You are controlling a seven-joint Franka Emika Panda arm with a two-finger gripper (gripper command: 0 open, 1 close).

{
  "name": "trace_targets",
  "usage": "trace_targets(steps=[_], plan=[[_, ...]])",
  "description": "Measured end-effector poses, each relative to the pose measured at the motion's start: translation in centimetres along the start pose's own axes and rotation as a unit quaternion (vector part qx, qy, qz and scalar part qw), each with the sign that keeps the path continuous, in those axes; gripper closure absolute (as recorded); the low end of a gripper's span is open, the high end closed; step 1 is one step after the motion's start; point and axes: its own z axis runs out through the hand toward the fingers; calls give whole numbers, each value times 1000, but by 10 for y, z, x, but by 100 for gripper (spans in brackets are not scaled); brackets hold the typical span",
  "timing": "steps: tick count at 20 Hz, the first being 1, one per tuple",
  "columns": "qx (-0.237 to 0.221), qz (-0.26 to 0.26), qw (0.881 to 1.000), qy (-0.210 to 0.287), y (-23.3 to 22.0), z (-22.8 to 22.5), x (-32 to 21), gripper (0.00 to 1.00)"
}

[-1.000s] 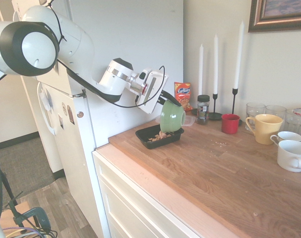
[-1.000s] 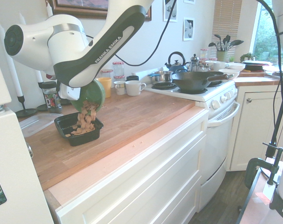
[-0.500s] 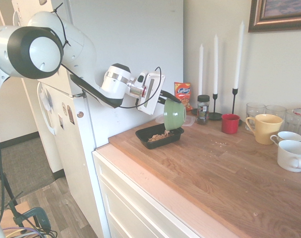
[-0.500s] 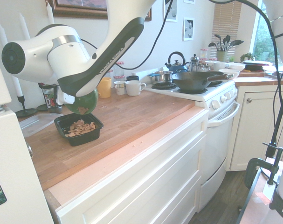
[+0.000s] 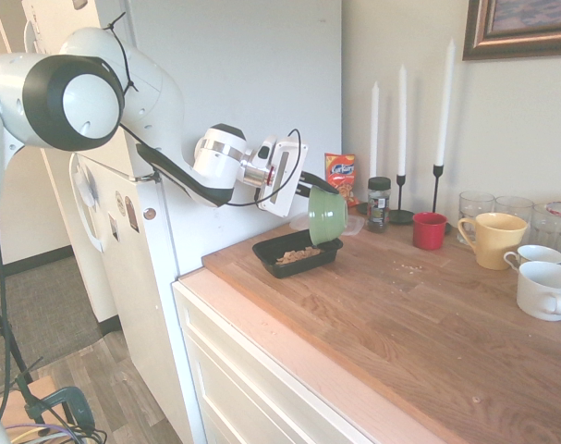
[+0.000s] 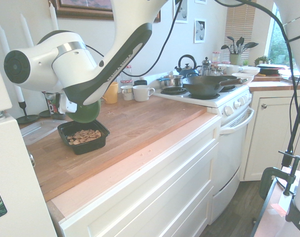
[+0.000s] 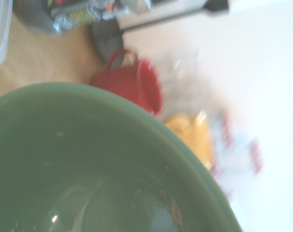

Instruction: Pour the cereal into the box

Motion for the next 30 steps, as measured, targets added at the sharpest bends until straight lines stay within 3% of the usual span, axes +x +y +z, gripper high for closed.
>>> trace_targets(steps=[5, 9, 12, 16, 20, 23, 25, 27, 30], plan=[[30, 92, 986, -135, 71, 9, 51, 100], [79, 135, 955, -251, 136, 35, 75, 100], [118, 156, 922, -335, 163, 66, 69, 100], [182, 185, 865, -429, 188, 104, 53, 100], [238, 228, 797, -505, 211, 150, 29, 100], [255, 274, 744, -554, 223, 201, -7, 100], [250, 292, 725, -571, 227, 231, -30, 100], [245, 301, 715, -582, 227, 250, -47, 100], [238, 308, 714, -582, 224, 267, -56, 100]])
